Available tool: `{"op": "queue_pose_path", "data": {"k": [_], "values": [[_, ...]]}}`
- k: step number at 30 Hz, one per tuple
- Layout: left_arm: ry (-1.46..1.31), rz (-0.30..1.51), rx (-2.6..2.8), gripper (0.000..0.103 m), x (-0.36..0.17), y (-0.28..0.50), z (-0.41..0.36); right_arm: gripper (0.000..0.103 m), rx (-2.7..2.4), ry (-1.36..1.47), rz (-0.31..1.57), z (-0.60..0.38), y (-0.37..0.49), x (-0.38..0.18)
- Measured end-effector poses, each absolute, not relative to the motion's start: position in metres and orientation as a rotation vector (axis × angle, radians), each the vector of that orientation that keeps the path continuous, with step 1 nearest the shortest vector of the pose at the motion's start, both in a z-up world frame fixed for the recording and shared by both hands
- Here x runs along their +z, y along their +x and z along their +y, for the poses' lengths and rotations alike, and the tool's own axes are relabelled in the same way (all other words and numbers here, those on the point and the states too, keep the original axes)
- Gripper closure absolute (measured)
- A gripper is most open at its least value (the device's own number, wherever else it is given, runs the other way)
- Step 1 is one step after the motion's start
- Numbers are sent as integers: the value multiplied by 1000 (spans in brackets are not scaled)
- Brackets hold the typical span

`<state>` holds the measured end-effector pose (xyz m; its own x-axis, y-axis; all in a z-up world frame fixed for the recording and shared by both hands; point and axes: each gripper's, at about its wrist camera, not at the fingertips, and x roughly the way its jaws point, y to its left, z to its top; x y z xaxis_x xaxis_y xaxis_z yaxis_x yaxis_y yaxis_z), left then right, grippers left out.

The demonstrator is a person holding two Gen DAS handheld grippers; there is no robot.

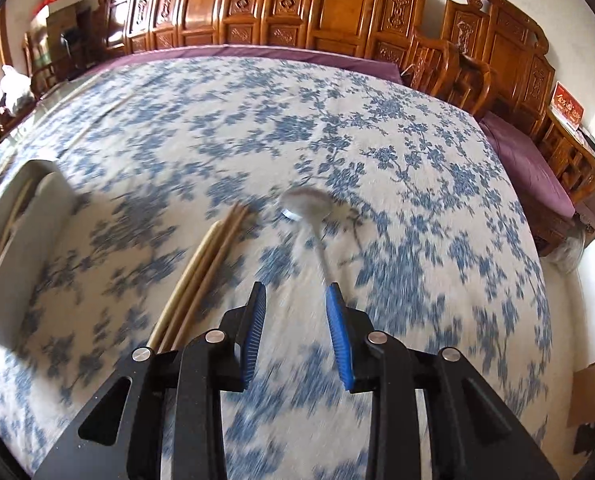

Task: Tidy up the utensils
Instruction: 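Grasp the metal spoon by its handle with the right tool, then grasp a wooden chopstick with the left tool while the right tool holds the metal spoon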

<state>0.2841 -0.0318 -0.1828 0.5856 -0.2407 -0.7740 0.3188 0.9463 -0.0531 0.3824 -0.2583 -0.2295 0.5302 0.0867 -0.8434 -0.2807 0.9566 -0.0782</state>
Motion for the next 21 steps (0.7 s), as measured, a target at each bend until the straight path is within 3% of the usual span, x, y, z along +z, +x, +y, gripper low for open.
{"op": "queue_pose_path", "data": {"k": [11,14,21], "values": [[94,918,-361,23,-193,284,-57,71,213,-205,1084,-253,440,-259],[80,930,-374,23,-197,284,-64,94,238,-174,1118,-259,441,-259],[72,981,-416,24,-215,280,-84,96,233,-289,1118,-264,406,-250]]}}
